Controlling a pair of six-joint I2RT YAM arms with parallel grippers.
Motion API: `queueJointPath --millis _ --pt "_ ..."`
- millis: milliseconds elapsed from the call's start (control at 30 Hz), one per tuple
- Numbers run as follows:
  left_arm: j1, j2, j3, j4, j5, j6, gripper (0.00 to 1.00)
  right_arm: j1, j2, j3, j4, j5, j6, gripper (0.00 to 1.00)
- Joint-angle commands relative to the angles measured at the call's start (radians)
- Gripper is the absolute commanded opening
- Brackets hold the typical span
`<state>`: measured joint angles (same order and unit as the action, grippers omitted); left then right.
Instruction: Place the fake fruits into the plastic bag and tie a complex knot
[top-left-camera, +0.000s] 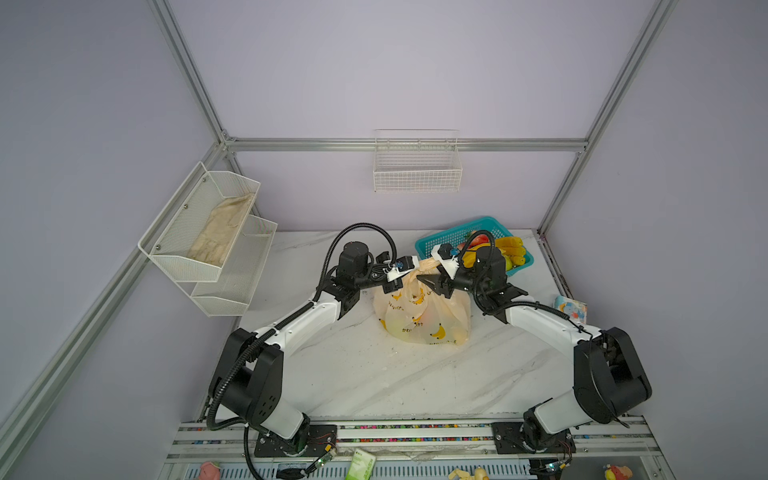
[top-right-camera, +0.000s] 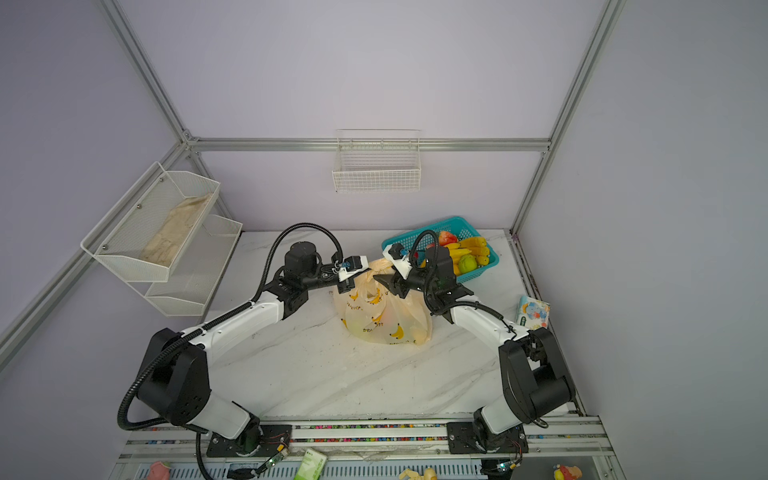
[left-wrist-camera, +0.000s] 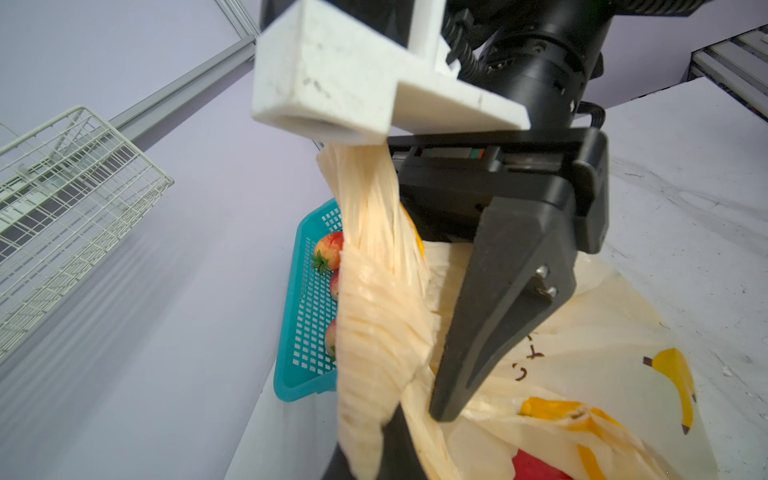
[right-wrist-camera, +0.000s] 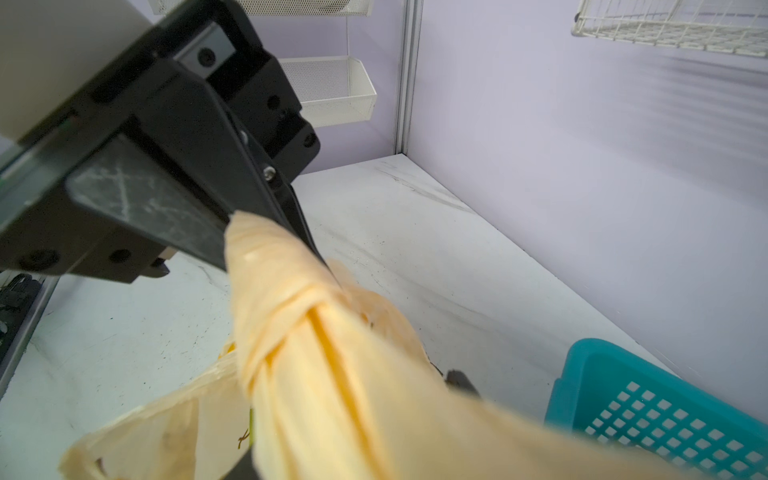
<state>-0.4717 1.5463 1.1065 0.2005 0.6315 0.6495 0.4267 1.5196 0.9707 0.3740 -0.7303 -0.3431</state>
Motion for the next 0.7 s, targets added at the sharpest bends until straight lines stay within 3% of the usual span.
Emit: queueJointPath --millis 0,200,500,667 --pt "0.002 -0.041 -0.034 0.037 0.036 0.015 0.00 0.005 0.025 0.042 0.029 -0.027 -0.028 0.50" --pt "0.001 -0.038 -0.029 0.026 0.036 0.015 0.00 0.006 0.040 0.061 0.044 -0.050 -0.016 0.44" --pt "-0.001 -0.037 -0.025 0.015 0.028 0.001 0.00 0.007 0.059 0.075 0.055 -0.056 -0.002 0.08" --pt "0.001 -0.040 -0.022 0.008 0.006 -0.026 0.05 0.008 0.041 0.046 0.098 -0.039 0.008 0.00"
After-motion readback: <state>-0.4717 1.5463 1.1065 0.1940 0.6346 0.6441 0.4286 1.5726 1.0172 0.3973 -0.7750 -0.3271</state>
